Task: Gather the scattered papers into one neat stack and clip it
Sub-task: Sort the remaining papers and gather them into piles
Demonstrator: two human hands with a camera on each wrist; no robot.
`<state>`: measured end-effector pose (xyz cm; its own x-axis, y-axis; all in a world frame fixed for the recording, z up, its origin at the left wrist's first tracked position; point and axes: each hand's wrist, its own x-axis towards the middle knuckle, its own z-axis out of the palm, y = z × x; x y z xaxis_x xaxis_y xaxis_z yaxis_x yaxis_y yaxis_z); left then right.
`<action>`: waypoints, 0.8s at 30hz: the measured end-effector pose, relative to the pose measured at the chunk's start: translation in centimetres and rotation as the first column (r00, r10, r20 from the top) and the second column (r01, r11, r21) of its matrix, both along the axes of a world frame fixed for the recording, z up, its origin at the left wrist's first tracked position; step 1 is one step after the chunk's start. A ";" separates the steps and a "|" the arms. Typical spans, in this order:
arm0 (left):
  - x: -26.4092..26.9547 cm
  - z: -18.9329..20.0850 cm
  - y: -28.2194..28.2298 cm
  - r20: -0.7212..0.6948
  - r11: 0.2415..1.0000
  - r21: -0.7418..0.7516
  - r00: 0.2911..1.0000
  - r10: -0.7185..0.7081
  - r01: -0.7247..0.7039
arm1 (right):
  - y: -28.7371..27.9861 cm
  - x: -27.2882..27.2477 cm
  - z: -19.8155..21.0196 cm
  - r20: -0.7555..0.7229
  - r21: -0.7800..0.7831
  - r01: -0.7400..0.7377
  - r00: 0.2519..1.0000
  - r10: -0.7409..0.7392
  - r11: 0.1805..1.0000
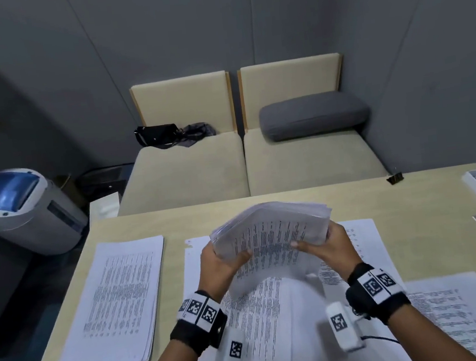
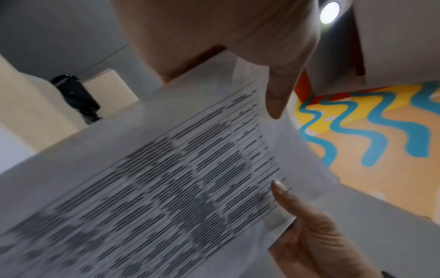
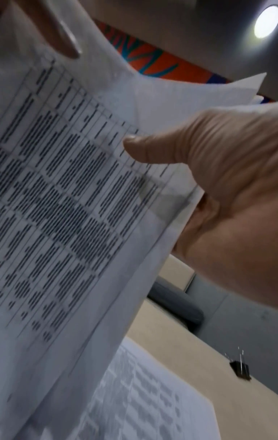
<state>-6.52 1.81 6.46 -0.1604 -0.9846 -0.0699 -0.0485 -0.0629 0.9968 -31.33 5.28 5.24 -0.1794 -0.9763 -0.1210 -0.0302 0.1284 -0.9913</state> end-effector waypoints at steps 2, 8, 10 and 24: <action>-0.3 1.7 -0.5 -0.026 0.994 -0.111 1.000 0.014 -0.017 | -0.5 -0.2 0.7 -0.016 -0.021 -0.006 1.000 0.005 1.000; -2.3 3.9 -1.3 -0.120 0.952 -0.246 0.980 0.158 -0.184 | -1.6 1.4 3.2 0.042 -0.159 0.051 0.998 -0.044 0.986; -2.2 3.1 -1.5 -0.137 0.943 -0.214 0.964 0.229 -0.255 | -1.6 2.0 2.4 0.098 -0.119 0.066 0.994 -0.054 0.991; -0.1 -0.7 -2.9 -0.091 0.998 -0.026 0.994 0.057 -0.059 | -2.3 3.0 -4.5 0.086 0.179 0.163 0.980 -0.181 0.970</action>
<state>-6.61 -1.05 5.80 -0.1072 -0.9938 -0.0296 0.0444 -0.0345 0.9984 -28.30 3.03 0.72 -0.3212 -0.8954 -0.3085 0.1057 0.2898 -0.9512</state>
